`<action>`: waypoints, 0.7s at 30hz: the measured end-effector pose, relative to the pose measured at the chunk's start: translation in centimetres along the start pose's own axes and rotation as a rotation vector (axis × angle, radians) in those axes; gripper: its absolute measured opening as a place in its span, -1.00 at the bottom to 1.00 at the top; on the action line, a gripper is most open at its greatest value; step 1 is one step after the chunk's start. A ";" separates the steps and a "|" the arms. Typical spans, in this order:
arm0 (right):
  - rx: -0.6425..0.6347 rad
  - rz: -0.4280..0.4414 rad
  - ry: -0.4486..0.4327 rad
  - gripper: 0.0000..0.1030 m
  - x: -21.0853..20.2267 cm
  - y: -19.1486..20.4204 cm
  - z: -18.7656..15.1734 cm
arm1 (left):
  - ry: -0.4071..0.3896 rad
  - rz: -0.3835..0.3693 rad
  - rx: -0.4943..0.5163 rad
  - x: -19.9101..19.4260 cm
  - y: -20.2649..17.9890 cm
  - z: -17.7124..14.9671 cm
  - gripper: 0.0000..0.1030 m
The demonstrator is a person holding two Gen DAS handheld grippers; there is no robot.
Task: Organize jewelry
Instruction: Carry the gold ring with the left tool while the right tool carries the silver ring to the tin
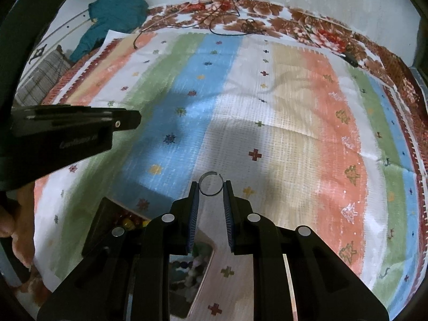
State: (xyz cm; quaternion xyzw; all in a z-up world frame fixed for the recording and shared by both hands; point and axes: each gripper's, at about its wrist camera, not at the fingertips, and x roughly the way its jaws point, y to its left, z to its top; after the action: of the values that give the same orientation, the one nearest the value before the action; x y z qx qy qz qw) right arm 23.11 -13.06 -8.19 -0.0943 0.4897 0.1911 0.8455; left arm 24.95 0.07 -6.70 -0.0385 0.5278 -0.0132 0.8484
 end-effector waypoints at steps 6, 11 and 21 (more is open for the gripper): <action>-0.009 0.003 -0.020 -0.63 -1.3 0.5 -0.8 | -0.026 -0.016 0.005 -2.0 0.0 -1.7 -0.72; -0.013 0.013 -0.030 -0.63 -2.2 0.7 -1.3 | -0.044 -0.037 -0.003 -3.5 0.2 -2.7 -0.72; -0.015 0.027 -0.031 -0.63 -3.1 1.1 -2.3 | -0.087 -0.052 0.018 -6.2 -0.4 -4.7 -0.72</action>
State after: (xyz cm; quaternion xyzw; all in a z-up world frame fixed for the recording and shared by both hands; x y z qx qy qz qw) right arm 19.44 -13.52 -6.67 -0.0910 0.4765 0.2075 0.8495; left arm 18.00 -0.15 -3.19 -0.0450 0.4890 -0.0384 0.8703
